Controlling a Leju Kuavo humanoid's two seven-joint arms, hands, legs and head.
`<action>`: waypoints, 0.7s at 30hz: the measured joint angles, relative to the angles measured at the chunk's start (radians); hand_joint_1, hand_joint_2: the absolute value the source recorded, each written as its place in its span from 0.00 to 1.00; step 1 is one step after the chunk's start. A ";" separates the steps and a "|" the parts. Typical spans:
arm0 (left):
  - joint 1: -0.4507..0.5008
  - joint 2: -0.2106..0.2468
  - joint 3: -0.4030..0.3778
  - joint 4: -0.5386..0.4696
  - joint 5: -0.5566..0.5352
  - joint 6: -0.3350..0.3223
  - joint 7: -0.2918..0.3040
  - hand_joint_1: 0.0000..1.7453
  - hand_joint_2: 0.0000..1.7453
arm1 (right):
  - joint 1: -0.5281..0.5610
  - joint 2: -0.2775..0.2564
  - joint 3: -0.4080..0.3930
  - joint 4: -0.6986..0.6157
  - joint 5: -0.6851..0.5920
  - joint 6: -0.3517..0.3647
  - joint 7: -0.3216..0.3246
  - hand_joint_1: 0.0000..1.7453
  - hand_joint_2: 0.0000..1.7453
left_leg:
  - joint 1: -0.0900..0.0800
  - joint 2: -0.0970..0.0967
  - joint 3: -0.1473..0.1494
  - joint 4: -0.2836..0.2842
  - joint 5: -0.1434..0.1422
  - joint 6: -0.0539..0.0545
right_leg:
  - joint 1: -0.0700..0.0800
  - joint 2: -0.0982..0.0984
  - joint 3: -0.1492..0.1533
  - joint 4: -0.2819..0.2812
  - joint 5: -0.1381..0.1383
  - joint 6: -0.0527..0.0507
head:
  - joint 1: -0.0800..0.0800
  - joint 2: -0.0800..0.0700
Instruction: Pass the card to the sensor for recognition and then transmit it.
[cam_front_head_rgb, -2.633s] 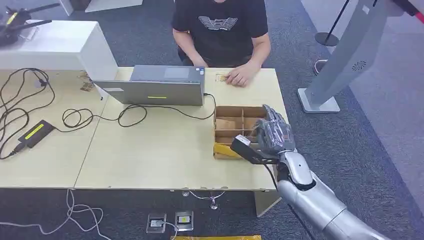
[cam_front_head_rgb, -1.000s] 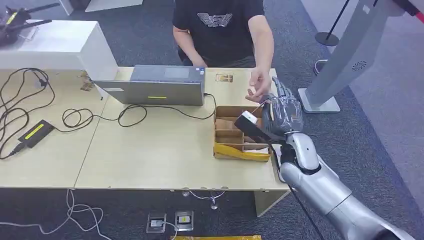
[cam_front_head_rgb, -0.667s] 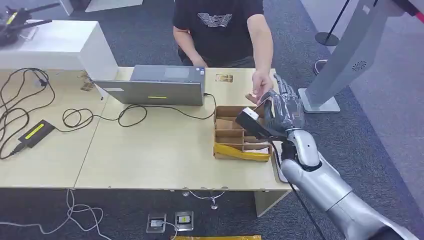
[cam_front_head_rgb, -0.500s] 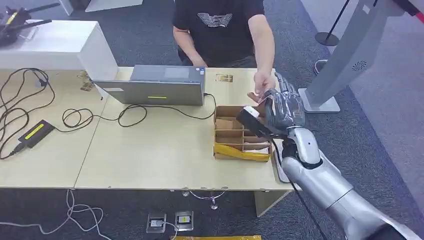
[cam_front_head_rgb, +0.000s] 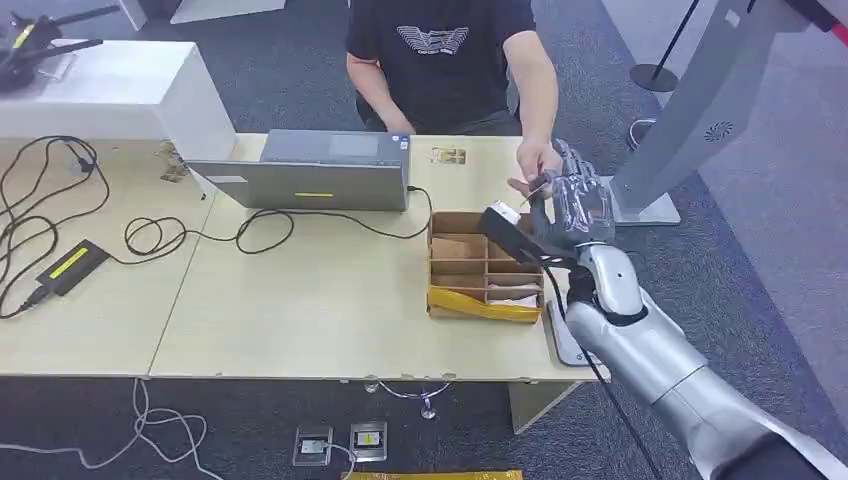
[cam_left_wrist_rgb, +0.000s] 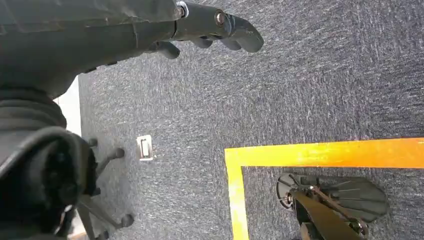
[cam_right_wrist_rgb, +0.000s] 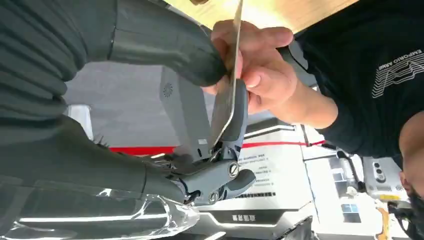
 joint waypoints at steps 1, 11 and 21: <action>0.000 0.000 0.000 0.000 0.000 0.000 0.000 0.00 0.00 | -0.002 0.000 0.003 0.005 0.002 -0.001 0.003 0.00 1.00 | 0.000 0.000 0.000 0.000 0.000 0.000 | 0.000 0.000 0.000 0.000 0.000 0.000 | 0.000 0.000; 0.000 0.000 0.000 0.000 -0.009 -0.001 0.000 0.00 0.00 | -0.020 0.006 0.021 0.040 0.020 -0.003 0.031 0.00 1.00 | 0.000 0.000 0.000 0.000 0.000 0.000 | 0.000 0.000 0.000 0.000 0.000 0.000 | 0.000 0.000; 0.001 0.000 0.000 0.000 -0.017 -0.004 0.000 0.00 0.00 | -0.037 -0.020 0.021 0.043 0.020 0.008 0.085 0.00 1.00 | 0.000 0.000 0.000 0.000 0.000 0.000 | 0.000 0.000 0.000 0.000 0.000 0.000 | 0.000 0.000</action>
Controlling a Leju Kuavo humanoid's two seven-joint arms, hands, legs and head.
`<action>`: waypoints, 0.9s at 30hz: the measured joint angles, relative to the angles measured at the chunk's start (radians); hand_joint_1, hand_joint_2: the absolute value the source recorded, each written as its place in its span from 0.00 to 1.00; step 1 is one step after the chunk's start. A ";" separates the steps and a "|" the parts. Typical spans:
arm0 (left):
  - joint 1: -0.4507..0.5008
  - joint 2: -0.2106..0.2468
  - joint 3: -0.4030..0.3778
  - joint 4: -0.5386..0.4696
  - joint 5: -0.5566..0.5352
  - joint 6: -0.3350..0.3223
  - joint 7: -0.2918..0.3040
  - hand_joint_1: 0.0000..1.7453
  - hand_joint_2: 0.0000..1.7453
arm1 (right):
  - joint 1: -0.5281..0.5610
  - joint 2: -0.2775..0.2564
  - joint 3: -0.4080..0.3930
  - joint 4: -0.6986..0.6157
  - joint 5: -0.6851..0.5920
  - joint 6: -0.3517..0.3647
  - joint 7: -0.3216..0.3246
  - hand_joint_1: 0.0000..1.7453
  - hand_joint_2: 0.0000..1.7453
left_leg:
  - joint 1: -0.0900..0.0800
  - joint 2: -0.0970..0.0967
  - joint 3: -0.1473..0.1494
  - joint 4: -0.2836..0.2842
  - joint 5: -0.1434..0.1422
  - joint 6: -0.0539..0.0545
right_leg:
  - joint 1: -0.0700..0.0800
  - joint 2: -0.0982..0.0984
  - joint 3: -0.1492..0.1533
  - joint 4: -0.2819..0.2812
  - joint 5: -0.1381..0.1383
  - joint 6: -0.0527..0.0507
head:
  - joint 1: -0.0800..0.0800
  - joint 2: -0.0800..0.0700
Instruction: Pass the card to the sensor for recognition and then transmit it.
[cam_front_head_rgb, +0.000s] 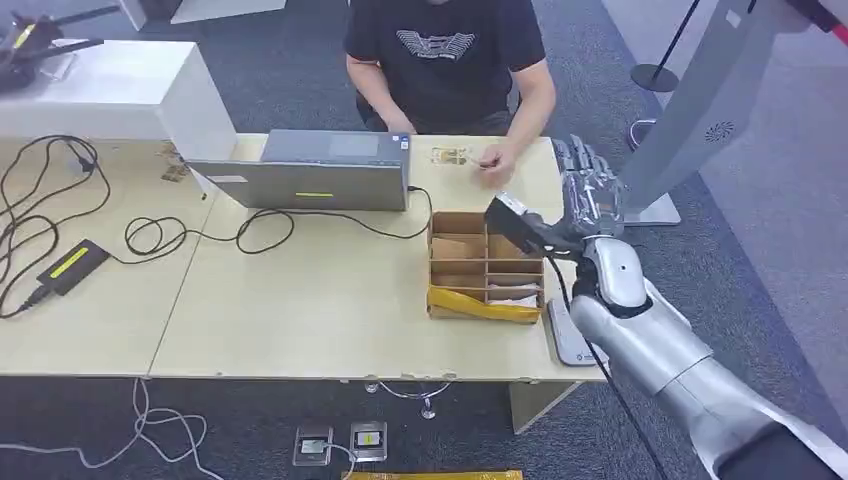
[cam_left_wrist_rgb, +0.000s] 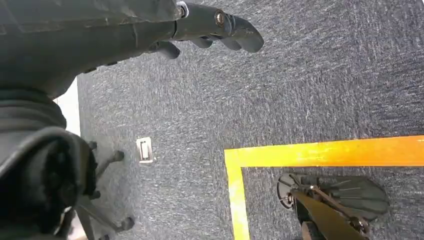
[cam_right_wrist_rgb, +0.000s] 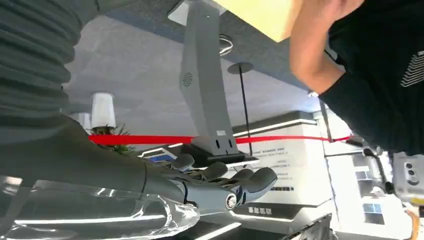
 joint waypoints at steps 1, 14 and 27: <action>0.000 0.000 0.000 0.000 0.000 0.000 0.000 0.00 0.00 | -0.002 -0.008 -0.001 0.000 -0.013 0.000 0.004 0.00 1.00 | 0.000 0.000 0.000 0.000 0.000 0.000 | 0.000 0.000 0.000 0.000 0.000 0.000 | 0.000 0.000; 0.002 0.000 -0.006 0.000 0.001 0.000 0.006 0.00 0.00 | -0.023 -0.094 -0.059 0.000 -0.197 0.042 0.011 0.00 1.00 | 0.000 0.000 0.000 0.000 0.000 0.000 | 0.000 0.000 0.000 0.000 0.000 0.000 | 0.000 0.000; 0.004 -0.002 -0.006 0.000 0.043 -0.002 0.006 0.00 0.00 | 0.004 -0.266 -0.195 0.016 -0.549 0.027 0.150 0.00 1.00 | -0.001 -0.002 0.000 0.001 0.000 0.000 | -0.001 -0.002 -0.001 -0.002 0.000 0.000 | 0.000 0.000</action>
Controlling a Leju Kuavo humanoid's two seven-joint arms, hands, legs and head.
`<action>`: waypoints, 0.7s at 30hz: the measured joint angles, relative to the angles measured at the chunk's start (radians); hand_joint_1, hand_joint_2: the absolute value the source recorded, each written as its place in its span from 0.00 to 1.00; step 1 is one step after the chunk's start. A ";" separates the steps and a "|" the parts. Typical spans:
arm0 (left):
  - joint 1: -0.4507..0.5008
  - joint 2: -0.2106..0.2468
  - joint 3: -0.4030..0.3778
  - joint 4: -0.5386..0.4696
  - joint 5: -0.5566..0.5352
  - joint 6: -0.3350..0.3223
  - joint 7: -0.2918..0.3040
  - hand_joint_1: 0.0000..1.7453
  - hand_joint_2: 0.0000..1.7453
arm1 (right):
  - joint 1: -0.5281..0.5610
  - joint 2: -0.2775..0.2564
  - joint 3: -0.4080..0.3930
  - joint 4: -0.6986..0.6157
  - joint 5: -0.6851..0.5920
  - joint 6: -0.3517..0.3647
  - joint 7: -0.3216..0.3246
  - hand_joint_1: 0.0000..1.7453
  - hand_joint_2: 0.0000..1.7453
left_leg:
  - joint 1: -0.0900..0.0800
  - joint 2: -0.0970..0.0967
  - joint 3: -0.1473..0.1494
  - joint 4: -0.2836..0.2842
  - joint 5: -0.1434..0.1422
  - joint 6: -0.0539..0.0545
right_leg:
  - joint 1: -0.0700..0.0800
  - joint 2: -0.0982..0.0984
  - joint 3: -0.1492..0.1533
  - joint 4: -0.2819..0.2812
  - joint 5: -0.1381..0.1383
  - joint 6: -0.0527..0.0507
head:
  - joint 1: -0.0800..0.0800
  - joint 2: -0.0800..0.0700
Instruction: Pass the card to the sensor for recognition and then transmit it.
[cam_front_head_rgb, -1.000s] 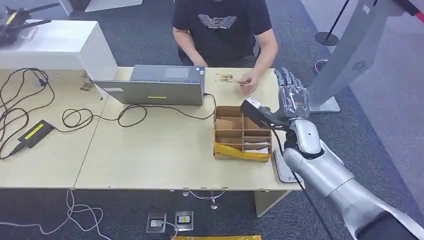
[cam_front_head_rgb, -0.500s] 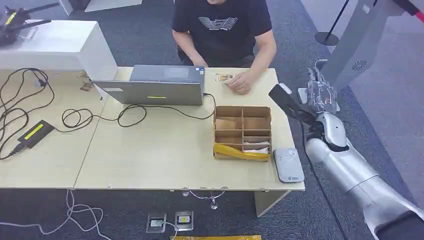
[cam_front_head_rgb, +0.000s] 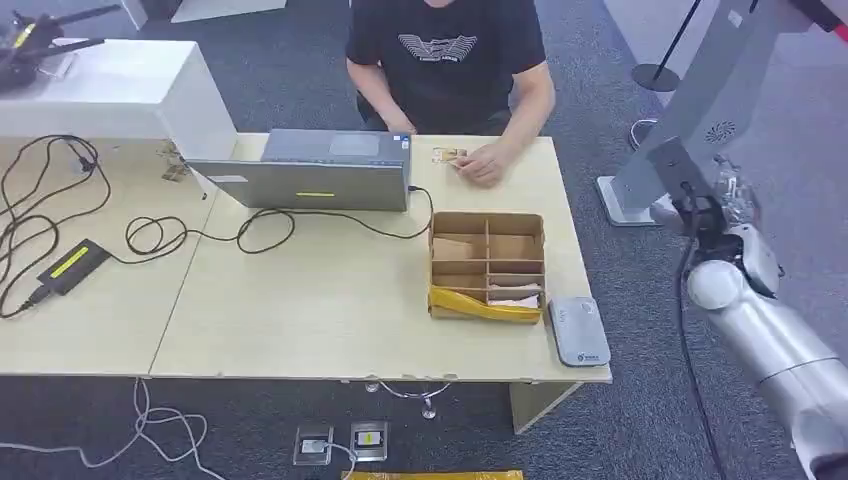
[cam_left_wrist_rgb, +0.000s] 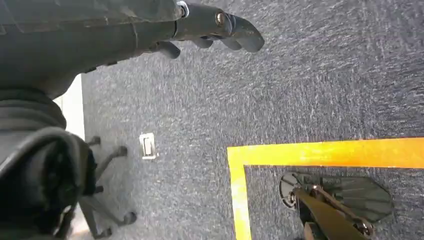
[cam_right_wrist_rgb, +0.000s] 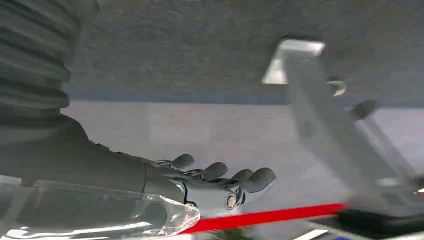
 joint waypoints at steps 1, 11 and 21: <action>0.001 0.000 0.000 0.000 0.007 0.000 0.002 0.00 0.00 | 0.022 -0.028 -0.019 0.002 -0.037 -0.013 0.016 0.00 1.00 | 0.000 -0.001 0.000 0.000 0.000 0.000 | 0.000 -0.002 0.000 0.000 0.000 0.000 | 0.000 0.000; 0.010 -0.014 0.001 0.000 0.067 0.011 0.015 0.00 0.00 | 0.394 -0.228 -0.236 0.042 -0.478 -0.165 0.011 0.00 1.00 | 0.003 -0.006 -0.001 -0.002 -0.001 0.001 | 0.003 -0.007 0.003 -0.005 -0.001 0.000 | 0.000 0.000; 0.013 -0.025 0.002 0.000 0.066 -0.006 -0.002 0.00 1.00 | 0.714 -0.192 -0.475 0.247 -0.823 -0.151 -0.344 0.00 0.00 | 0.003 -0.005 -0.001 -0.005 -0.002 0.000 | 0.003 -0.006 0.001 -0.004 -0.001 -0.001 | 0.000 0.000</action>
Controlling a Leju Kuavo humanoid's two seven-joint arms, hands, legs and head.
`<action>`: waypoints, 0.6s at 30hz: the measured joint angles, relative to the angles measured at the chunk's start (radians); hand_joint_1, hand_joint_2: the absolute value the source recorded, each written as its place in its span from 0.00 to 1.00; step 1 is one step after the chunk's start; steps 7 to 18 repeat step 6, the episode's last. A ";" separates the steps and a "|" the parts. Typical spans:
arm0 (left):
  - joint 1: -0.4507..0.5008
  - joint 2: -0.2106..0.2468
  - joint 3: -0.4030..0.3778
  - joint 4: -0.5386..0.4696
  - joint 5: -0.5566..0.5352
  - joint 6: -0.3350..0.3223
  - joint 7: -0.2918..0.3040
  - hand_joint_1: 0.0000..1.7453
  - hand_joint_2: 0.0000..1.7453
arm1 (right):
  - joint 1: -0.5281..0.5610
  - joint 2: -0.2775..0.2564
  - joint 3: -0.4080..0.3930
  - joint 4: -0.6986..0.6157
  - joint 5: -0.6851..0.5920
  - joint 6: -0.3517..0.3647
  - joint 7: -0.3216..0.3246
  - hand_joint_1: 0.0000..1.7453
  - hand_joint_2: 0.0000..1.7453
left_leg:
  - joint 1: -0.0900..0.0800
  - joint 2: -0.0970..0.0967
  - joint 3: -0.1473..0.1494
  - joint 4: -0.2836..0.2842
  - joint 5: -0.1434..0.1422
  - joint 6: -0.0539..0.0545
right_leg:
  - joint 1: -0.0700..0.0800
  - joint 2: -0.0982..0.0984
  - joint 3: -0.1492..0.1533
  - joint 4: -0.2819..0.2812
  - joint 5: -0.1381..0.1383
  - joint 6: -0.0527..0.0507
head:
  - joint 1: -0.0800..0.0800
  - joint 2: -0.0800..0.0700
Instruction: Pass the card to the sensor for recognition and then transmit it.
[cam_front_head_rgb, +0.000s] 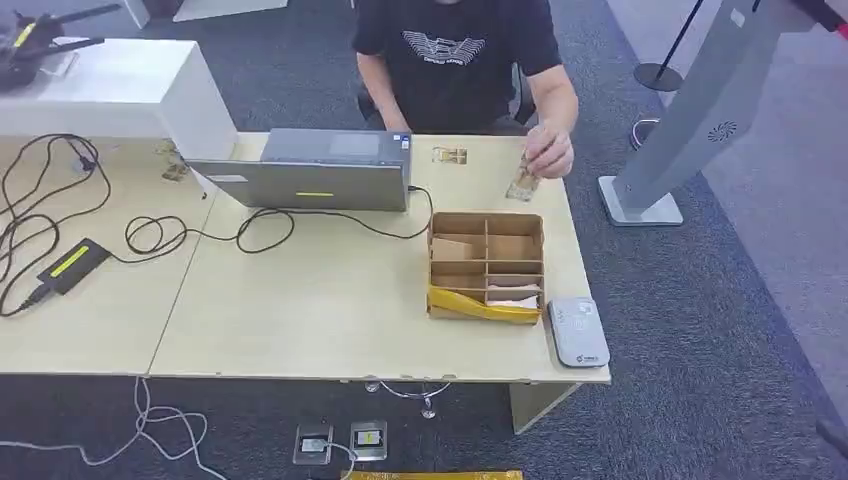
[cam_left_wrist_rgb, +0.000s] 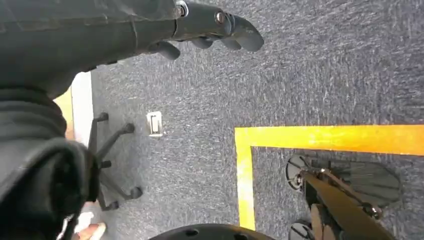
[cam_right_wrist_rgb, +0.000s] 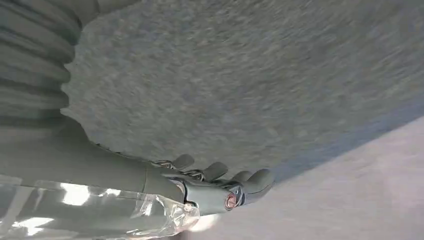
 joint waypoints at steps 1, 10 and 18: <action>0.000 0.000 0.000 0.000 0.003 0.000 0.000 0.00 1.00 | 0.013 0.011 -0.015 0.024 -0.028 0.000 -0.015 0.00 1.00 | 0.000 0.001 0.000 0.000 0.000 0.000 | 0.000 0.001 0.000 0.000 0.000 0.000 | 0.000 0.000; -0.003 0.001 0.010 0.000 0.024 0.005 -0.027 0.00 1.00 | 0.032 0.091 -0.080 0.138 -0.148 0.000 -0.093 0.00 1.00 | 0.000 0.006 0.003 -0.002 0.000 0.000 | 0.000 0.006 -0.001 0.000 0.000 0.000 | 0.000 0.000; -0.003 0.001 0.010 0.000 0.024 0.005 -0.027 0.00 1.00 | 0.032 0.091 -0.080 0.138 -0.148 0.000 -0.093 0.00 1.00 | 0.000 0.006 0.003 -0.002 0.000 0.000 | 0.000 0.006 -0.001 0.000 0.000 0.000 | 0.000 0.000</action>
